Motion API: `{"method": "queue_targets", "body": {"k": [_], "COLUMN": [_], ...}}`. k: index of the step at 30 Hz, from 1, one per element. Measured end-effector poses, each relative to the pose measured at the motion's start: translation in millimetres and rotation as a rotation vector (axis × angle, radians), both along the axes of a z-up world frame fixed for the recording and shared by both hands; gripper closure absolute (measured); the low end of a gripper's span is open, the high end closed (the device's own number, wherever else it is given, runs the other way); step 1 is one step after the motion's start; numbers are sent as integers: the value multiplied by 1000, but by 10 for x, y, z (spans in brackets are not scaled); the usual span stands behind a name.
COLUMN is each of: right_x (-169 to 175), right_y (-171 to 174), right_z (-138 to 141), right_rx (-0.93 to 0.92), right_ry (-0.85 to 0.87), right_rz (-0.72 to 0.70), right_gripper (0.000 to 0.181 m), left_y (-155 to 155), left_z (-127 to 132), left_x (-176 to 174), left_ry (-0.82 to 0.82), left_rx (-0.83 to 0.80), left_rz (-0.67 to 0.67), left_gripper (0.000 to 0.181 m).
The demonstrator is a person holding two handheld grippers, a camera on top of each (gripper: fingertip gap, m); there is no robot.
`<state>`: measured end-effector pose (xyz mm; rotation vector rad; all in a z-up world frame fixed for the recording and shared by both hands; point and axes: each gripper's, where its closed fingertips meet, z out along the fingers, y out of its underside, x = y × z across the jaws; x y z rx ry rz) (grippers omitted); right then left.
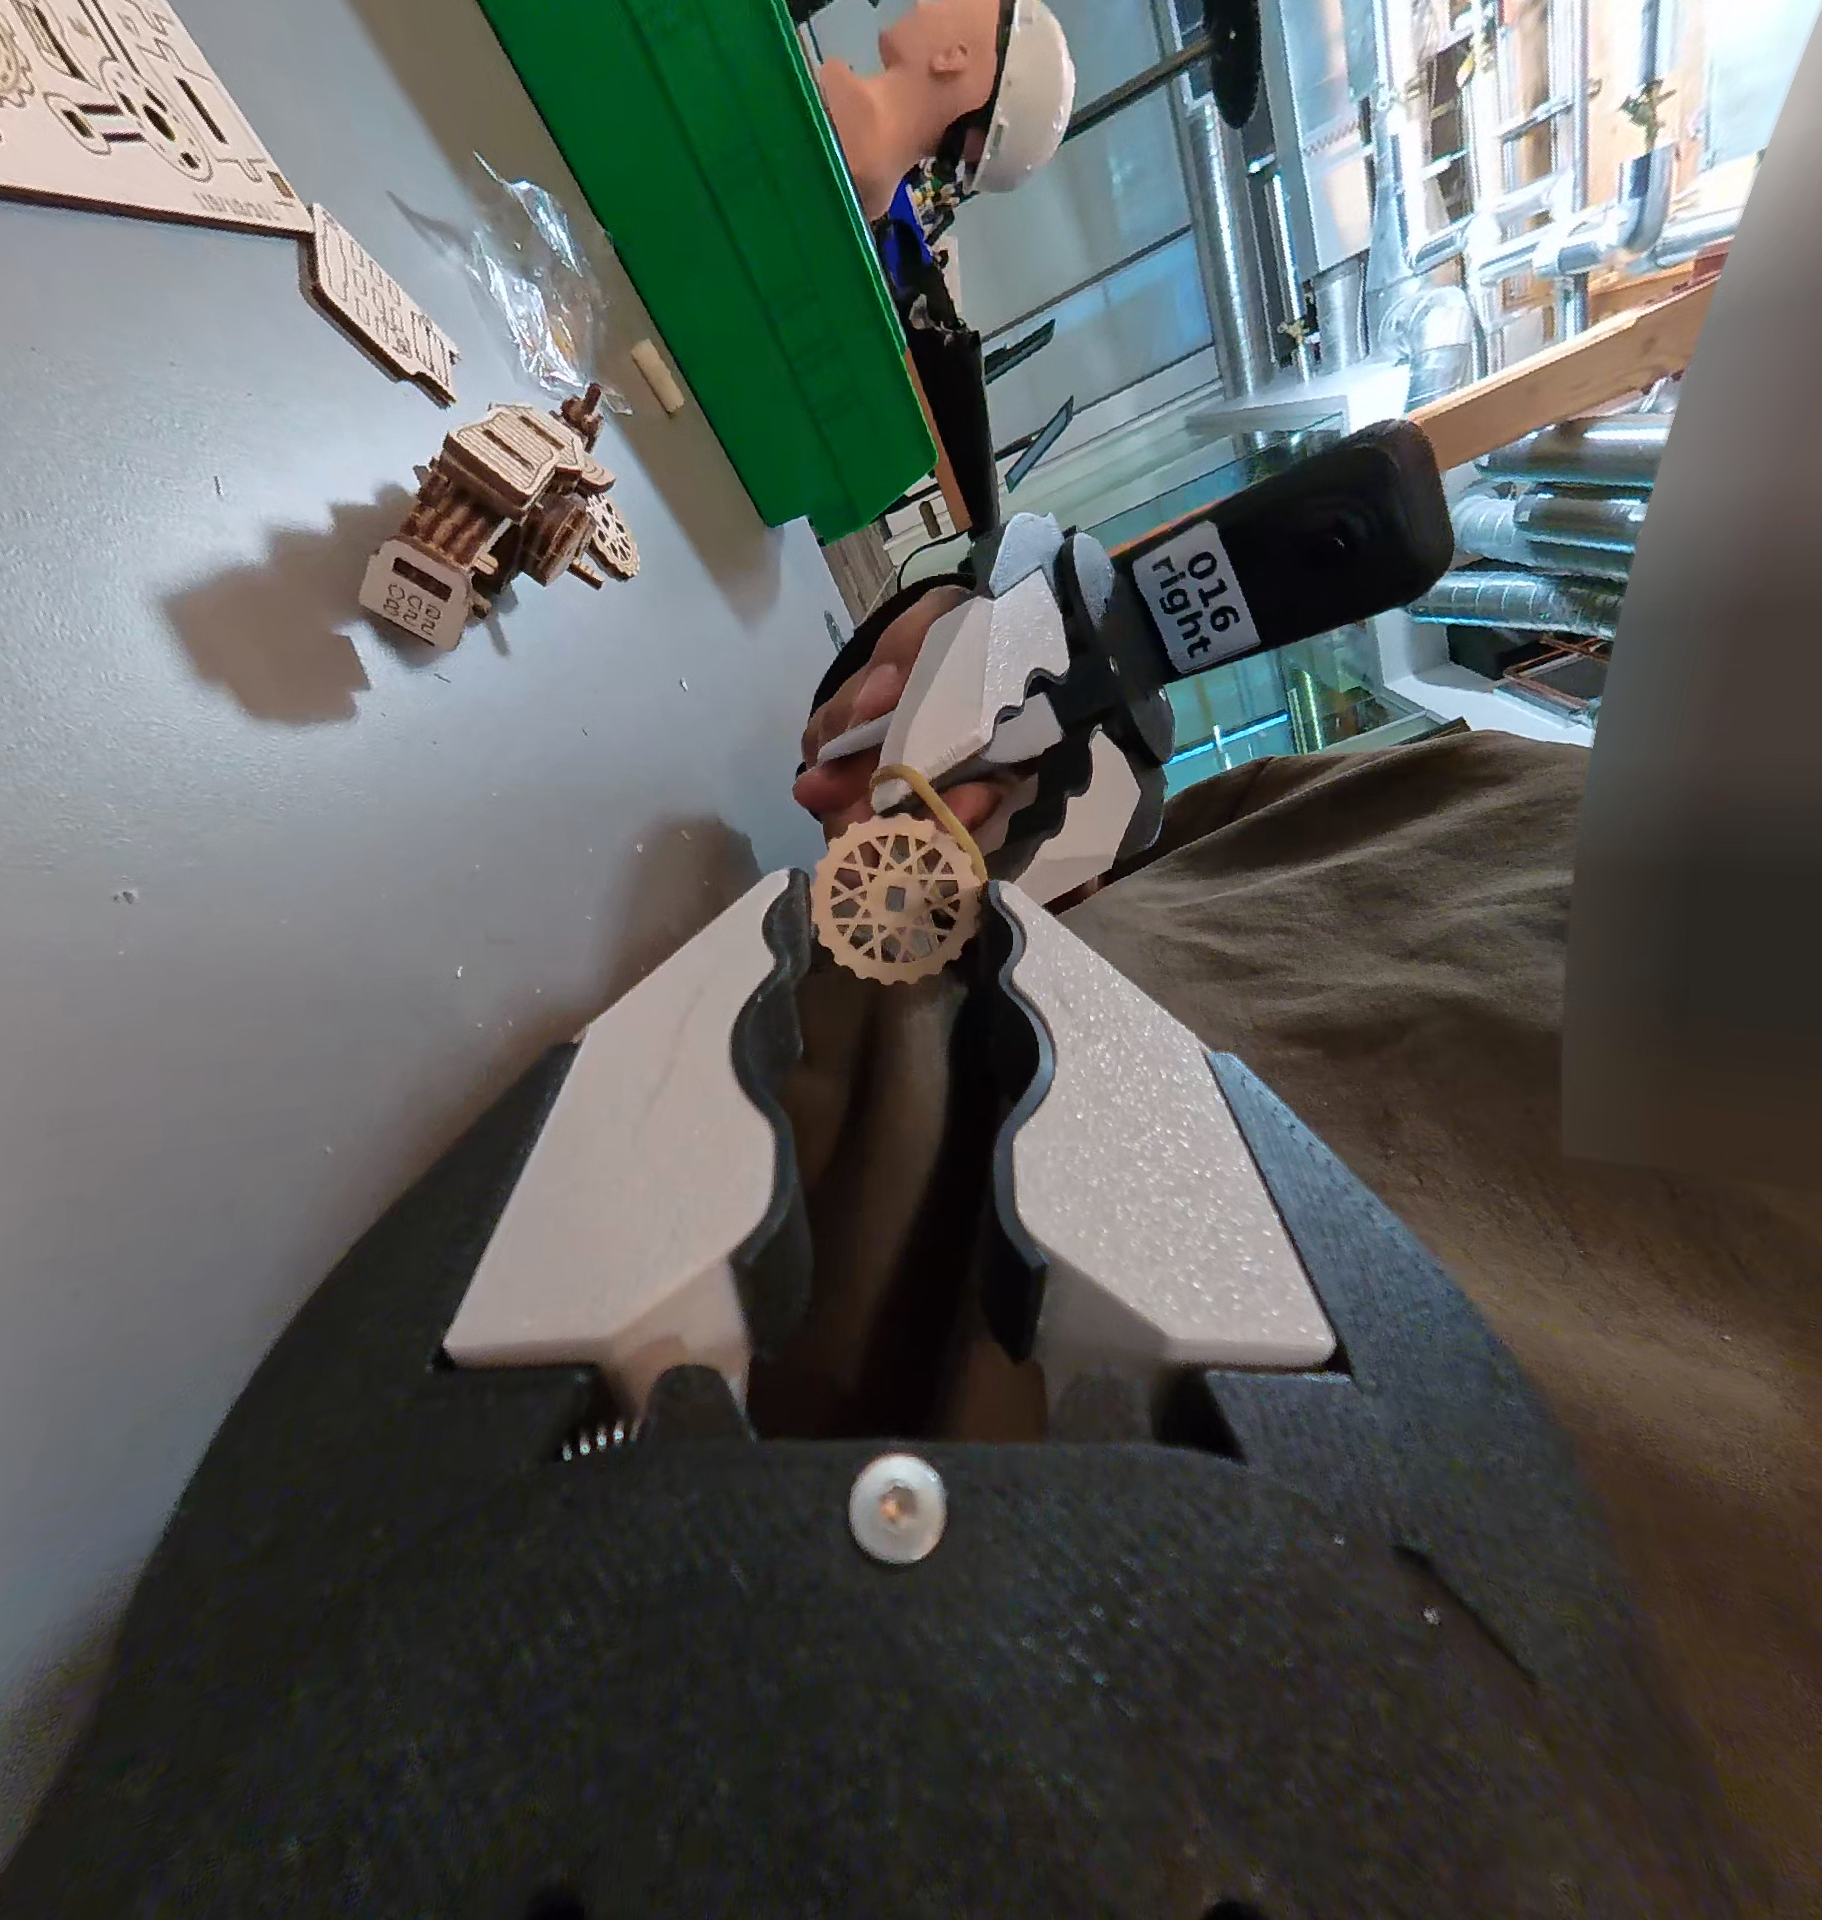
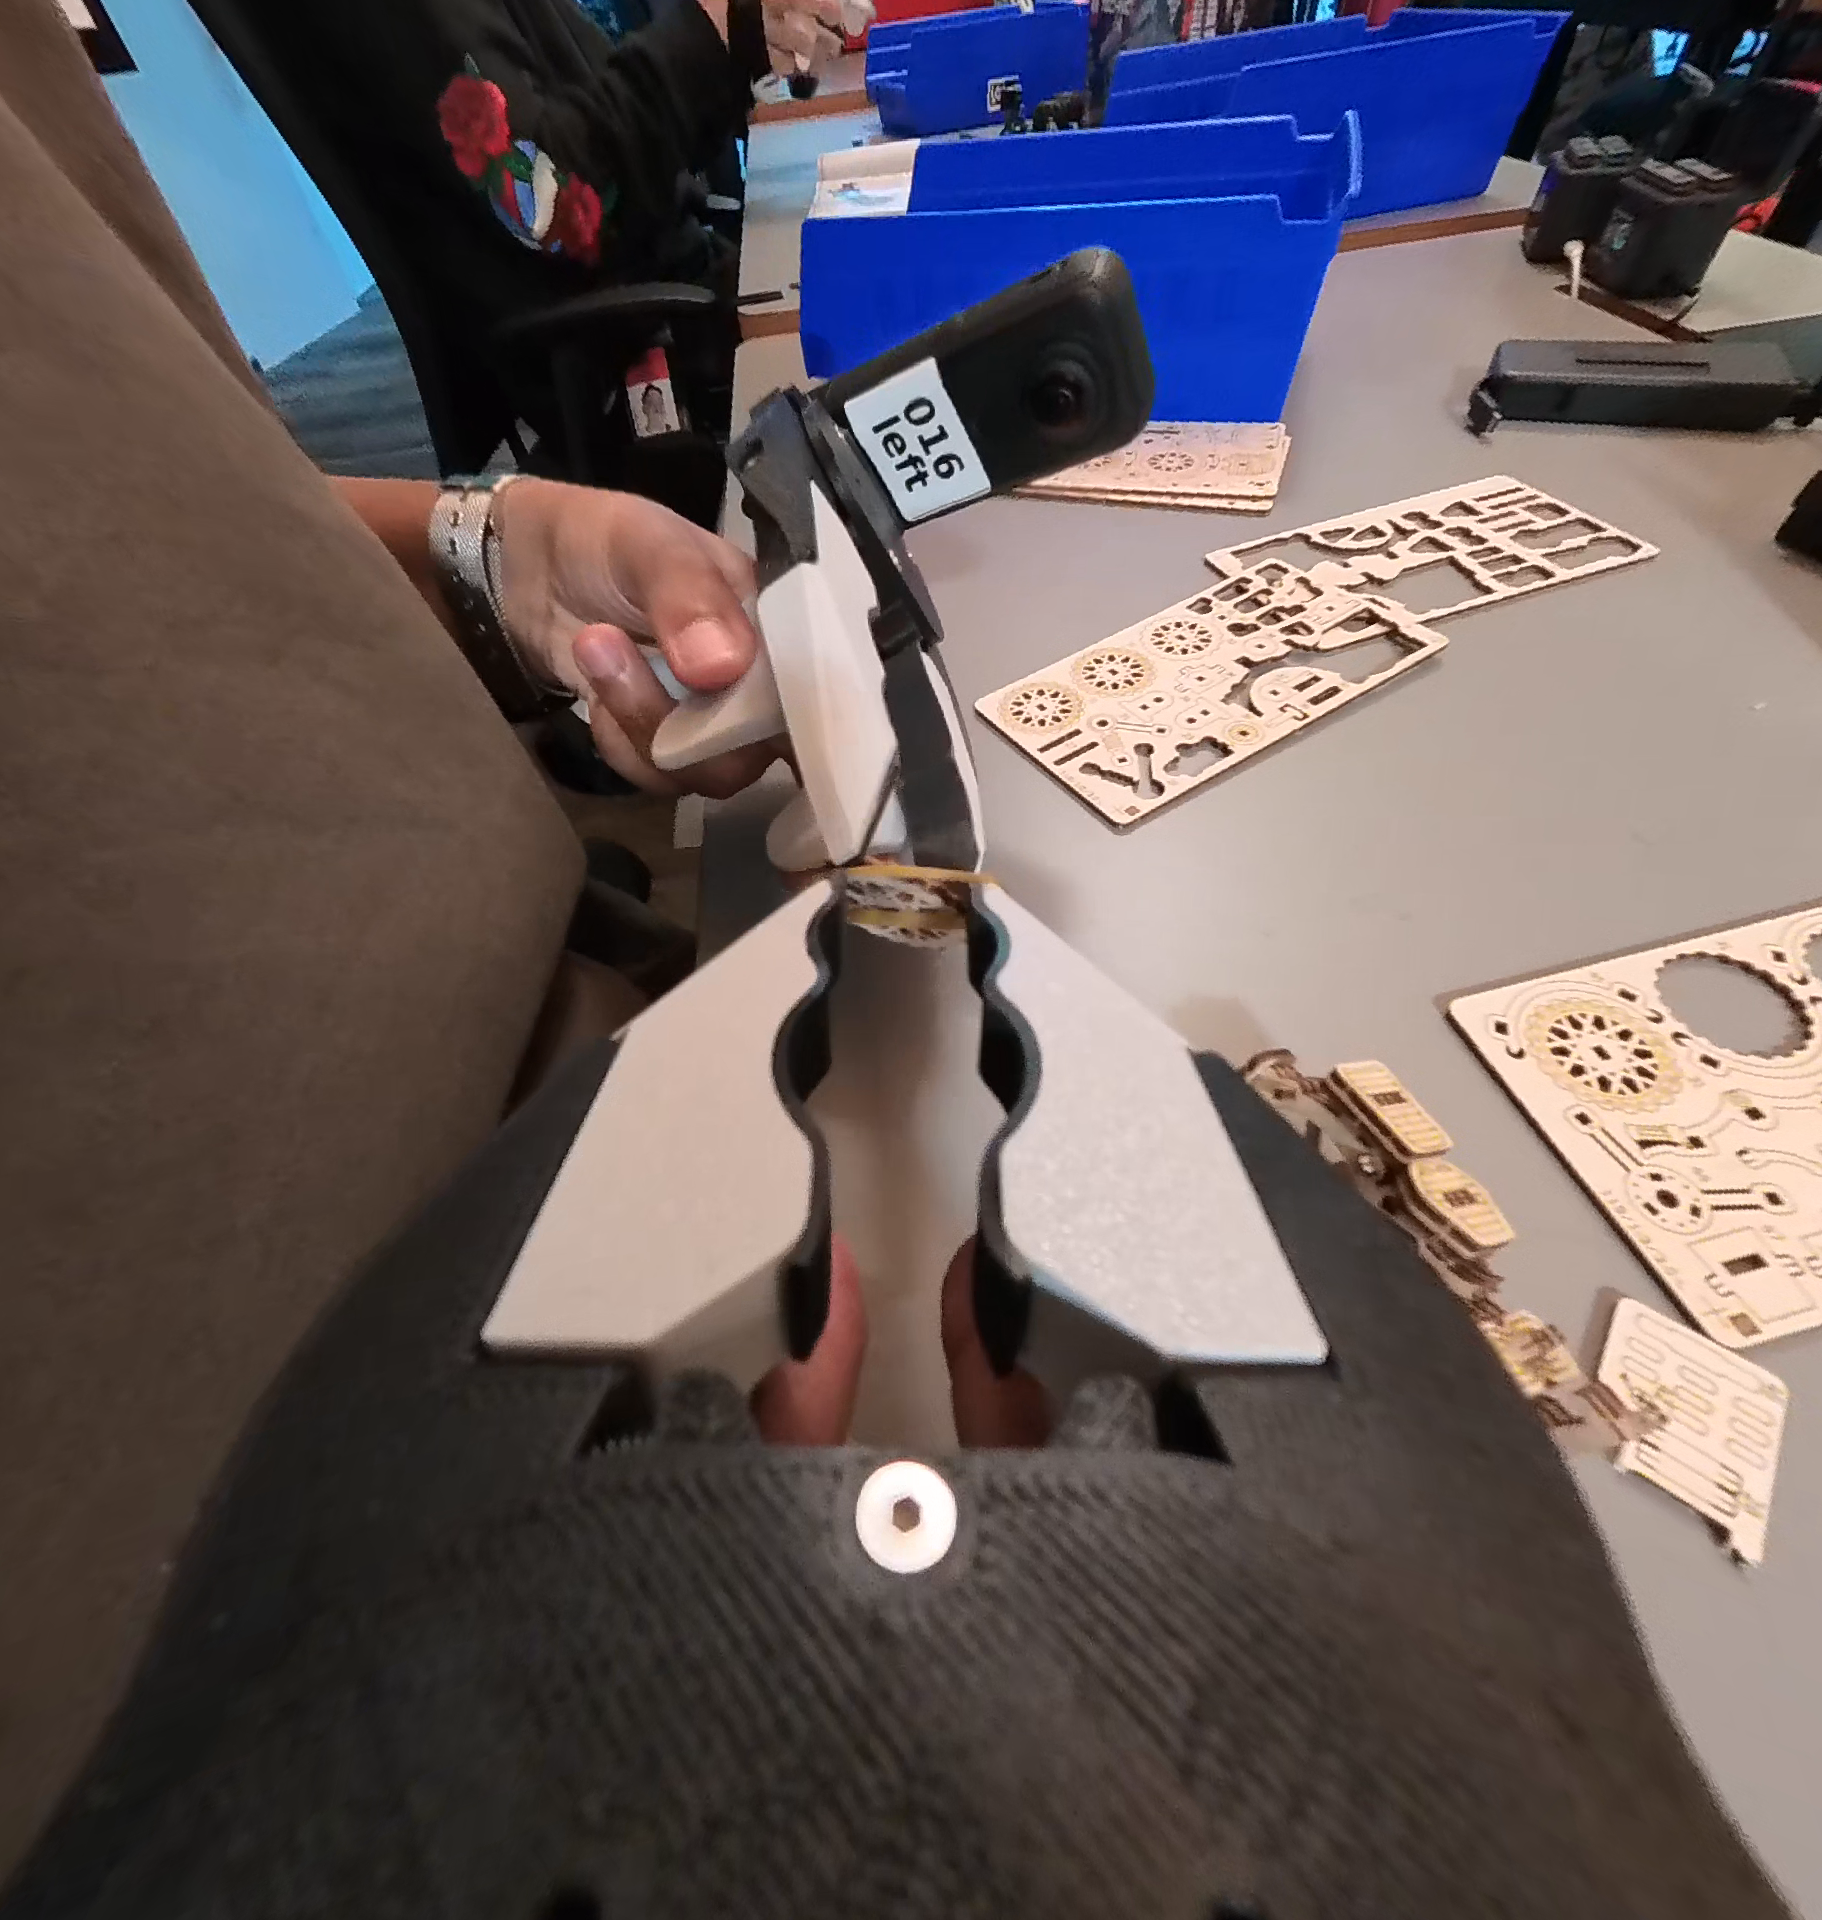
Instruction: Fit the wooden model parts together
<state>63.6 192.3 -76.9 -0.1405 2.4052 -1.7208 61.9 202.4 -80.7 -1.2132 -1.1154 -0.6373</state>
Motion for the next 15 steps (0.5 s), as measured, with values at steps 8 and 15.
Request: {"method": "queue_targets", "body": {"k": [8,15], "right_x": [-12,-36], "right_y": [3,2], "right_z": [-4,-4], "right_rx": [18,10], "right_ry": [64,22], "right_rz": [-18,-28], "right_gripper": [160,162], "left_y": [16,39], "left_z": [10,5], "left_x": [-20,-36], "left_ry": [-31,-29], "left_rx": [63,52], "left_rz": [11,17], "left_gripper": [149,149]}}
